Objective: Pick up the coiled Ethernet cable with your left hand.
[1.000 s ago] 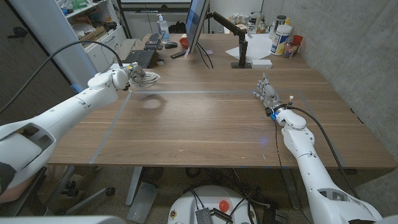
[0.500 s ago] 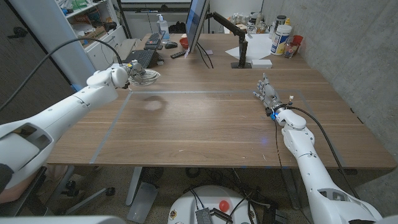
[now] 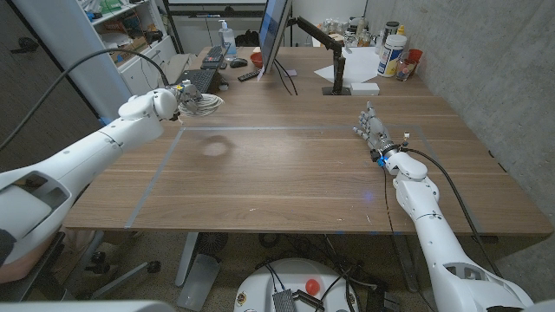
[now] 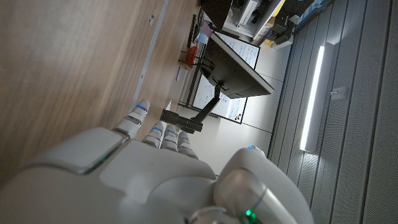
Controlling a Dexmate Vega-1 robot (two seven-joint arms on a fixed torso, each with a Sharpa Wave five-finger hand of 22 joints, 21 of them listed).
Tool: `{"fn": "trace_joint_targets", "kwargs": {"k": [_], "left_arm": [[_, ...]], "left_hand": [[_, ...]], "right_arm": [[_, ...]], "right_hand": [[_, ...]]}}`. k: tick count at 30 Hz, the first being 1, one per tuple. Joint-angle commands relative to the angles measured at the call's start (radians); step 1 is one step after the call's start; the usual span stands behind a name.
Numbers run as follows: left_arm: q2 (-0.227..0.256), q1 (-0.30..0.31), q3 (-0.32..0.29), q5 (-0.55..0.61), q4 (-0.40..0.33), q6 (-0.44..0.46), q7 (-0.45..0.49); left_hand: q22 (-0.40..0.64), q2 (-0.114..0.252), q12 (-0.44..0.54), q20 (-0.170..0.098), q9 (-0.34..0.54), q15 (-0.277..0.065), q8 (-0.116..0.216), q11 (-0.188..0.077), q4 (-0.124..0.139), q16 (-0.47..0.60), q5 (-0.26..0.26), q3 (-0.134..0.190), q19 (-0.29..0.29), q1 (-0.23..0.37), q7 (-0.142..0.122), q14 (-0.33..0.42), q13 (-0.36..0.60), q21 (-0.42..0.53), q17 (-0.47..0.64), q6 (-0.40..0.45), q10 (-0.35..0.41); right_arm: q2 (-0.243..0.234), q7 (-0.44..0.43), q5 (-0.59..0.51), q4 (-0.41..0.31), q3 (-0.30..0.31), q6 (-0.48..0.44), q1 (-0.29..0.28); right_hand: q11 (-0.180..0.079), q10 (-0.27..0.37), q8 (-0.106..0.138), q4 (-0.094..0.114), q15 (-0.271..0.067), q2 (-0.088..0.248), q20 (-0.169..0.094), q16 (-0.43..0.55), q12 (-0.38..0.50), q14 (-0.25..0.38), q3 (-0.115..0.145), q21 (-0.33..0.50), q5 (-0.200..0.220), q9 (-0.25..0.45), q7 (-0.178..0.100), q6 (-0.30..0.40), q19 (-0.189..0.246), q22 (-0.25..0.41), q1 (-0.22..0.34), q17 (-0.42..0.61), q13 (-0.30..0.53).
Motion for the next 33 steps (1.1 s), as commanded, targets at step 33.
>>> {"fn": "trace_joint_targets", "kwargs": {"k": [33], "left_arm": [[0.035, 0.019, -0.054, -0.013, -0.113, 0.049, 0.017]], "left_hand": [[-0.003, 0.02, -0.013, -0.031, -0.012, -0.151, 0.017, 0.006, 0.0, -0.008, 0.007, -0.009, -0.026, 0.01, -0.003, 0.017, 0.006, 0.06, 0.024, 0.026, 0.019]], "right_arm": [[-0.004, 0.013, 0.003, 0.001, -0.004, -0.002, 0.002]], "right_hand": [[0.004, -0.008, 0.006, 0.002, 0.003, 0.007, 0.005, 0.005, 0.007, -0.005, -0.01, 0.005, -0.004, 0.002, 0.003, -0.003, 0.003, 0.004, 0.004, 0.003, 0.003]]}}
